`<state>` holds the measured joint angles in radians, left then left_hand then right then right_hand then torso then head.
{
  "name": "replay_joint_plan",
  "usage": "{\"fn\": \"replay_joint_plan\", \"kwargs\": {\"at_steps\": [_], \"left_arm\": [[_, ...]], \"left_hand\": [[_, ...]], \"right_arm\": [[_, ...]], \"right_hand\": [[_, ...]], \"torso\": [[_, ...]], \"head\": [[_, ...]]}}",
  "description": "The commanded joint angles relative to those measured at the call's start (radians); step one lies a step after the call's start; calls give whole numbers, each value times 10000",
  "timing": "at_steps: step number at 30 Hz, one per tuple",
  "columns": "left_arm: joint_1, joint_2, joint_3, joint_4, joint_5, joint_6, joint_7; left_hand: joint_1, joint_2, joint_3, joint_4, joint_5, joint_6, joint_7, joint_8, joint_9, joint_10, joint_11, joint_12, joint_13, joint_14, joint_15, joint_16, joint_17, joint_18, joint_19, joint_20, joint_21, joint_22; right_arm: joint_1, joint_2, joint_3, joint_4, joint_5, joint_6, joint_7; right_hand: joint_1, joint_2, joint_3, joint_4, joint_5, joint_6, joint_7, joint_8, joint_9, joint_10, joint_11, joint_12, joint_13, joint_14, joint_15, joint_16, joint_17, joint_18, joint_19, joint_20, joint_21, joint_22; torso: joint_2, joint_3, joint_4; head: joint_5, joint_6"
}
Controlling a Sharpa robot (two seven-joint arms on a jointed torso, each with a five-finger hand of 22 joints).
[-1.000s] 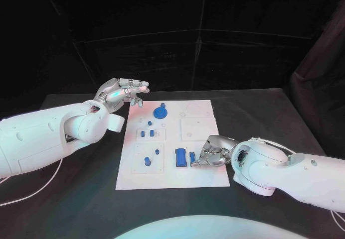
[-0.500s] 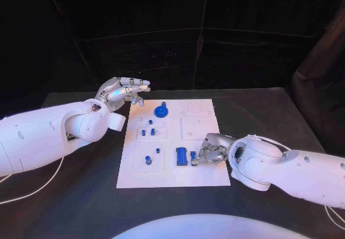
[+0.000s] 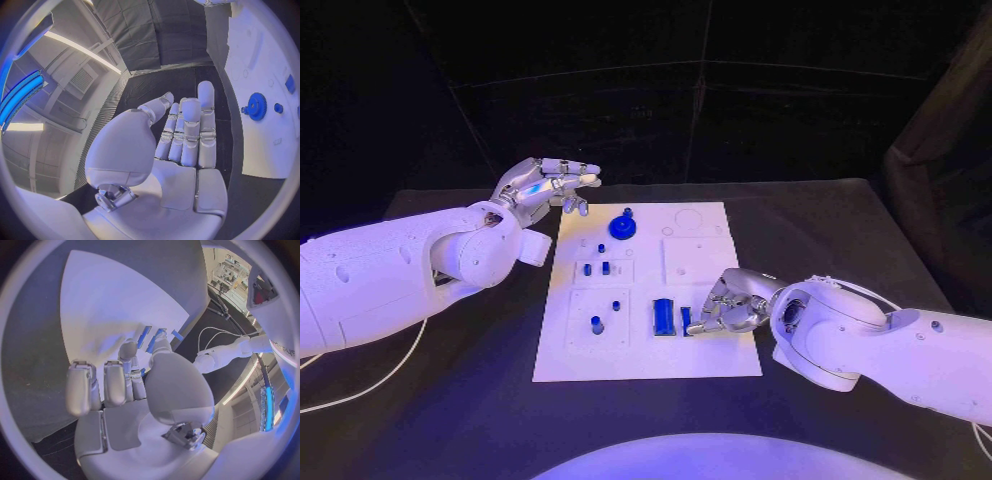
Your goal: Assemble the parts on the task board
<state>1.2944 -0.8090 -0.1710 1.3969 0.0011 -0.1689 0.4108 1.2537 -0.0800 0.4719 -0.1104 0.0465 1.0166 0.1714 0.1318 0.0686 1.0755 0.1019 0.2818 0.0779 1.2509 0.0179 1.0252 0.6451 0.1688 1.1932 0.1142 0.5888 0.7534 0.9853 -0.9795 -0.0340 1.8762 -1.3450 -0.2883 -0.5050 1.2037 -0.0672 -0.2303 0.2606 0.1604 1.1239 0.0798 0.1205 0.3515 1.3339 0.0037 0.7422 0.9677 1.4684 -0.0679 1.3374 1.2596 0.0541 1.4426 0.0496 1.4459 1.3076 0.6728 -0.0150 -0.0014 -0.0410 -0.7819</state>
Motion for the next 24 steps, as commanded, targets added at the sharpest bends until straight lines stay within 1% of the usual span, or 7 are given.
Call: {"fn": "replay_joint_plan", "kwargs": {"at_steps": [1, 5, 7, 10, 16, 22, 24], "left_arm": [[15, 14, 6, 3, 26, 115, 71], [-8, 75, 2, -53, 26, 256, 284], [-23, 103, -1, -88, 30, 278, 357], [-46, 145, -5, -158, 150, 277, 444], [-131, 276, -8, -442, 569, 205, 746], [-251, 365, -9, -809, 969, -195, 1015], [-286, 405, -9, -935, 1082, -396, 1103]], "left_hand": [[14, 72, -71, 7, 37, -33, 48, 30, -12, -79, 22, 58, -6, -67, 4, -68, -39, 134, -43, 32, -59, -20], [-790, -412, -765, 378, 30, -200, 88, -46, -33, -325, 125, 18, -33, -793, 158, -732, -801, 75, -395, 153, -370, -192], [-1107, -494, -1257, 608, 26, -378, 78, -132, -33, -557, 153, -4, -44, -1339, 226, -1285, -1081, 87, -627, 231, -611, -341], [-1033, -393, -1733, 694, 58, -478, 58, -172, -21, -670, 208, -25, -69, -2174, 360, -2569, -1705, 50, -1295, 394, -1223, -709], [-535, 28, -2282, 666, 80, -551, 38, -282, -24, -758, 563, -535, -149, -3412, 1099, -5832, -3298, -108, -4124, 1015, -3875, -2485], [-305, 273, -2682, 641, 30, -651, -173, -551, -32, -1045, 847, -1267, -157, -3665, 1399, -7484, -4289, 99, -5007, 1615, -4954, -3515], [-282, 304, -2827, 643, 29, -712, -214, -643, -36, -1205, 851, -1527, -163, -3679, 1431, -7842, -4510, 141, -5324, 1711, -5185, -3814]], "right_arm": [[56, -191, 7, 90, 1244, -1019, 1587], [431, -294, 12, -361, 3503, -1317, 3816], [628, -238, 13, -740, 4735, -1375, 4900], [856, -54, 15, -1400, 6507, -1316, 6212], [1079, 797, 91, -3314, 9723, -330, 7936], [1126, 1672, 307, -4812, 10781, 177, 8785], [1131, 1908, 362, -5167, 10915, 280, 8981]], "right_hand": [[171, -43, 76, 69, 92, -300, 82, -153, -51, -376, 59, -798, -547, 306, 98, -355, -409, 19, -281, 34, -278, 619], [993, 274, 303, -198, 278, -862, 321, -412, -222, -1234, 276, -2182, -1556, -217, 277, -2051, -2220, 352, -1254, 193, -1395, -697], [1407, 459, 323, -383, 337, -1111, 487, -484, -362, -1792, 458, -3068, -2282, -984, 432, -4336, -4464, 506, -1733, 319, -2050, -1411], [2026, 645, 304, -710, 388, -1435, 797, -535, -596, -2487, 843, -4554, -3698, -2196, 786, -7168, -6428, 1235, -4522, 612, -5740, -5160], [2653, 1007, 466, -1416, -40, -2481, 1256, -417, -1320, -3873, 1635, -6237, -5855, -5316, 2006, -11100, -8823, 956, -6587, 1549, -9227, -7334], [1969, 1192, 397, -2167, -90, -2452, 1127, -573, -2222, -3744, 1780, -6769, -7977, -5065, 2238, -12718, -11040, 1320, -6741, 2296, -12142, -9624], [1768, 1218, 372, -2315, -98, -2431, 1137, -574, -2421, -3749, 1760, -6790, -8363, -5048, 2263, -12758, -11404, 1294, -6741, 2309, -12635, -10033]], "torso": [[-15, -16, 9], [-98, -34, -35], [-147, -45, -46], [-250, -62, -61], [-523, -138, -175], [-659, -114, -282], [-698, -116, -311]], "head": [[-47, 89], [-48, 252], [-63, 355], [-144, 495], [-96, 950], [60, 1205], [97, 1279]]}}
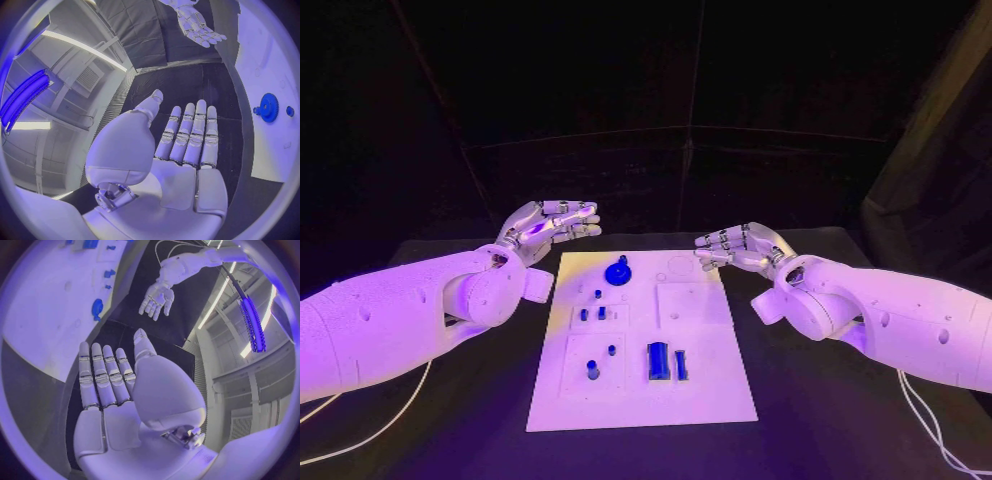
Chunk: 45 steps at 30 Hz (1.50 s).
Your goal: Assemble the parts on the task board
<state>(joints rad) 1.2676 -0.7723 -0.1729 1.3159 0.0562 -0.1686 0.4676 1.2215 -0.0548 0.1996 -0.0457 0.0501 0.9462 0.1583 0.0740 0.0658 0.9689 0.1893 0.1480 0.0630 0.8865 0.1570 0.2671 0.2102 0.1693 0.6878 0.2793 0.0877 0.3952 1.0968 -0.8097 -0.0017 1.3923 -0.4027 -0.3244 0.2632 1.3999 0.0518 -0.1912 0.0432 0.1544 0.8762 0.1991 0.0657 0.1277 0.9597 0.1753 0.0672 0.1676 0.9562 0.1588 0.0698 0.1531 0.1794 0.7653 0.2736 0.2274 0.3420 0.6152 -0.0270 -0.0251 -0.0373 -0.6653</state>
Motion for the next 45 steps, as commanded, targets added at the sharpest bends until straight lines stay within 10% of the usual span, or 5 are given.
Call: {"fn": "replay_joint_plan", "kwargs": {"at_steps": [1, 8, 15, 28, 45], "left_arm": [[-30, 59, 9, -173, 570, -474, 566], [-121, 178, 9, -359, 722, -865, 721], [-280, 141, 134, -117, 338, -899, 337], [-1517, -1, 1174, 1617, -249, -4236, 459], [-2176, -77, 1729, 2541, -562, -6014, 524]], "left_hand": [[58, 70, -165, -5, -12, -25, -93, -84, -7, -192, -34, -297, -8, -7, 38, -393, -246, 143, -478, 79, -238, -408], [164, 225, -467, -15, -9, -59, -63, -101, -5, -230, -82, -766, 0, 254, 29, -1014, -656, 151, -532, 94, -234, -861], [-5112, 548, -1092, 457, -501, -4073, -705, -740, -658, -4264, -852, -1480, -630, -3640, -651, -1728, -1278, -576, -3225, -1135, -877, -2178], [-8049, 548, -1996, 457, -501, -6299, -1583, -740, -658, -6503, -1893, -1480, -630, -5798, -1570, -2671, -2102, -883, -4734, -1821, -877, -2912], [-10131, 548, -1996, 457, -501, -7882, -1583, -740, -658, -8096, -1893, -1480, -630, -7335, -1570, -2671, -2102, -1693, -5832, -2793, -877, -3952]], "right_arm": [[18, 285, 55, -444, 1529, 672, 1363], [23, 606, 110, -952, 1663, 825, 1662], [-39, 544, 88, -669, 1419, 17, 1183], [-346, 368, 38, 1079, 3283, -3179, 2172], [-468, 297, 17, 1777, 4027, -4456, 2568]], "right_hand": [[-292, 55, -27, -205, -44, 54, -53, -26, -280, 2, 45, -45, -534, 91, -8, -85, -503, 37, 56, 88, -664, -561], [-575, 202, -6, -387, 4, 47, -22, -33, -562, 98, 194, -51, -988, 289, 107, -73, -882, 30, 296, 105, -1176, -1052], [-6261, -518, 805, -432, -649, -3682, -848, -657, -1277, -4004, -637, -672, -1676, -3879, -610, -698, -1531, -665, -3070, -1095, -2274, -2060], [-9408, -518, 1912, -432, -1544, -5752, -1991, -657, -1277, -6278, -1753, -672, -1676, -6194, -1588, -698, -1531, -1039, -4934, -1770, -2274, -2615], [-11695, -518, 1912, -432, -1544, -7254, -1991, -657, -1277, -7931, -1753, -672, -1676, -7868, -1588, -698, -1531, -1794, -6277, -2736, -2274, -3420]], "torso": [[-148, 8, -79], [-201, 58, -2], [-383, 123, 79], [-710, 270, 251], [-710, 270, 251]], "head": [[62, 135], [97, 354], [196, 437], [373, 653], [373, 653]]}}
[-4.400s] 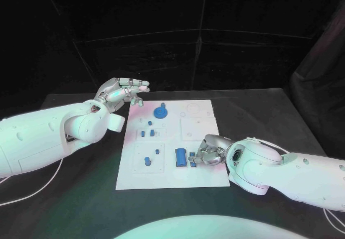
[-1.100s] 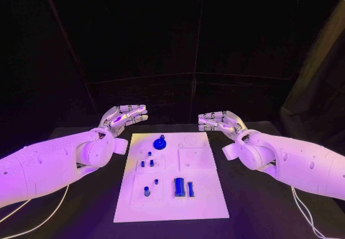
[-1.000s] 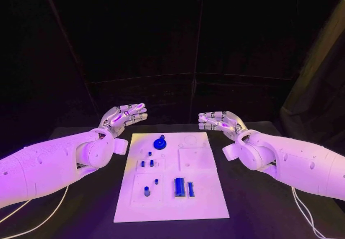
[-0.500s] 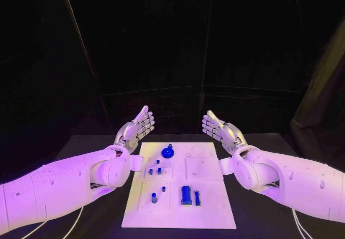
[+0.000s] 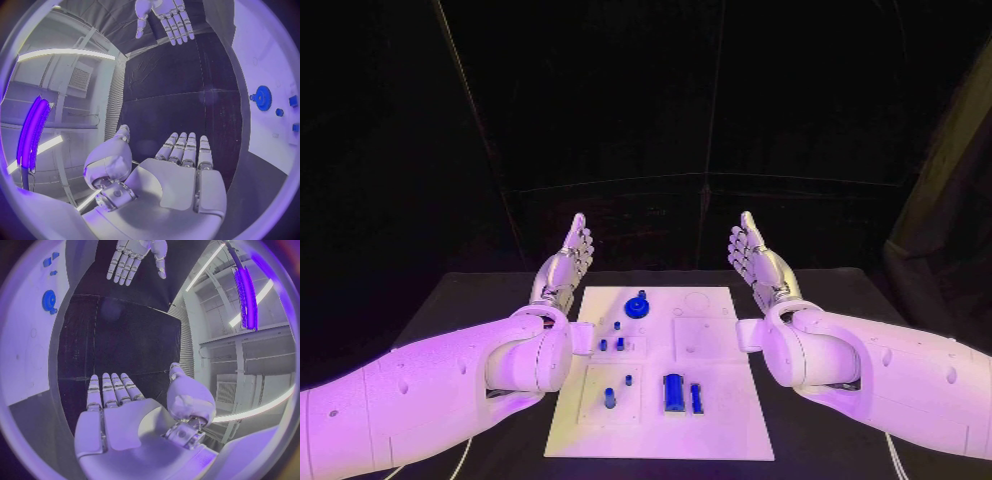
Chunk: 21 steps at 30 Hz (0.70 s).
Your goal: Assemble the parts on the task board
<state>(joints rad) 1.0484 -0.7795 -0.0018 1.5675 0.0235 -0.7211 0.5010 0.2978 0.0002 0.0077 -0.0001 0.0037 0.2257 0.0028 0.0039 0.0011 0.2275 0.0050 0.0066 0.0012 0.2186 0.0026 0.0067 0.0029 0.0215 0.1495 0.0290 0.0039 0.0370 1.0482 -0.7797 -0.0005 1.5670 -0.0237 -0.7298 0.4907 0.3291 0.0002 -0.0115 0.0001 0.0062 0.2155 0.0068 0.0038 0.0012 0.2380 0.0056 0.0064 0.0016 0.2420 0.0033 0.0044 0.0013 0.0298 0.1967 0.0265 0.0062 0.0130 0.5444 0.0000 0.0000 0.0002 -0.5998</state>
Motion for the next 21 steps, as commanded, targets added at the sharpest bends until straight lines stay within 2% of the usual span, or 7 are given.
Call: {"fn": "replay_joint_plan", "kwargs": {"at_steps": [1, 11, 17, 18, 19, 20, 21], "left_arm": [[16, -5, 18, 25, -235, -489, 190], [16, -5, 18, 25, -235, -489, 190], [16, -5, 18, 25, -235, -489, 190], [16, -5, 18, 25, -235, -489, 190], [16, -5, 18, 25, -235, -489, 190], [16, -5, 18, 25, -235, -489, 190], [16, -5, 18, 25, -235, -489, 190]], "left_hand": [[-985, -2, -77, 1, -37, -746, -28, -39, -11, -754, -50, -66, -12, -725, -26, -67, -29, -215, -488, -290, -39, -370], [-1659, -2, -77, 1, -37, -1258, -28, -39, -11, -1257, -50, -66, -12, -1215, -26, -67, -29, -215, -789, -290, -39, -370], [-1927, -2, -77, 1, -37, -1448, -28, -39, -11, -1462, -50, -66, -12, -1396, -26, -67, -29, -215, -1495, -290, -39, -370], [-2041, -2, -77, 1, -37, -1555, -28, -39, -11, -1554, -50, -66, -12, -2186, -26, -67, -29, -215, -1495, -290, -39, -370], [-2211, -2, -77, 1, -37, -2257, -28, -39, -11, -2275, -50, -66, -12, -2186, -26, -67, -29, -215, -1495, -290, -39, -370], [-2978, -2, -77, 1, -37, -2257, -28, -39, -11, -2275, -50, -66, -12, -2186, -26, -67, -29, -215, -1495, -290, -39, -370], [-2978, -2, -77, 1, -37, -2257, -28, -39, -11, -2275, -50, -66, -12, -2186, -26, -67, -29, -215, -1495, -290, -39, -370]], "right_arm": [[18, -3, 5, 30, 237, -402, 293], [18, -3, 5, 30, 237, -402, 293], [18, -3, 5, 30, 237, -402, 293], [18, -3, 5, 30, 237, -402, 293], [18, -3, 5, 30, 237, -402, 293], [18, -3, 5, 30, 237, -402, 293], [18, -3, 5, 30, 237, -402, 293]], "right_hand": [[-1082, -2, 115, -1, -62, -705, -68, -38, -12, -786, -56, -64, -16, -800, -33, -44, -13, -298, -636, -265, -62, -130], [-1803, -2, 115, -1, -62, -1179, -68, -38, -12, -1301, -56, -64, -16, -1326, -33, -44, -13, -298, -1067, -265, -62, -130], [-2101, -2, 115, -1, -62, -1363, -68, -38, -12, -1521, -56, -64, -16, -1550, -33, -44, -13, -298, -1254, -265, -62, -130], [-2204, -2, 115, -1, -62, -1426, -68, -38, -12, -1590, -56, -64, -16, -1621, -33, -44, -13, -298, -1967, -265, -62, -130], [-2398, -2, 115, -1, -62, -2155, -68, -38, -12, -2380, -56, -64, -16, -2420, -33, -44, -13, -298, -1967, -265, -62, -130], [-2557, -2, 115, -1, -62, -2155, -68, -38, -12, -2380, -56, -64, -16, -2420, -33, -44, -13, -298, -1967, -265, -62, -130], [-3291, -2, 115, -1, -62, -2155, -68, -38, -12, -2380, -56, -64, -16, -2420, -33, -44, -13, -298, -1967, -265, -62, -130]], "torso": [[-2, 0, 0], [-2, 0, 0], [-2, 0, 0], [-2, 0, 0], [-2, 0, 0], [-2, 0, 0], [-2, 0, 0]], "head": [[-2, -2], [-2, -2], [-2, -2], [-2, -2], [-2, -2], [-2, -2], [-2, -2]]}}
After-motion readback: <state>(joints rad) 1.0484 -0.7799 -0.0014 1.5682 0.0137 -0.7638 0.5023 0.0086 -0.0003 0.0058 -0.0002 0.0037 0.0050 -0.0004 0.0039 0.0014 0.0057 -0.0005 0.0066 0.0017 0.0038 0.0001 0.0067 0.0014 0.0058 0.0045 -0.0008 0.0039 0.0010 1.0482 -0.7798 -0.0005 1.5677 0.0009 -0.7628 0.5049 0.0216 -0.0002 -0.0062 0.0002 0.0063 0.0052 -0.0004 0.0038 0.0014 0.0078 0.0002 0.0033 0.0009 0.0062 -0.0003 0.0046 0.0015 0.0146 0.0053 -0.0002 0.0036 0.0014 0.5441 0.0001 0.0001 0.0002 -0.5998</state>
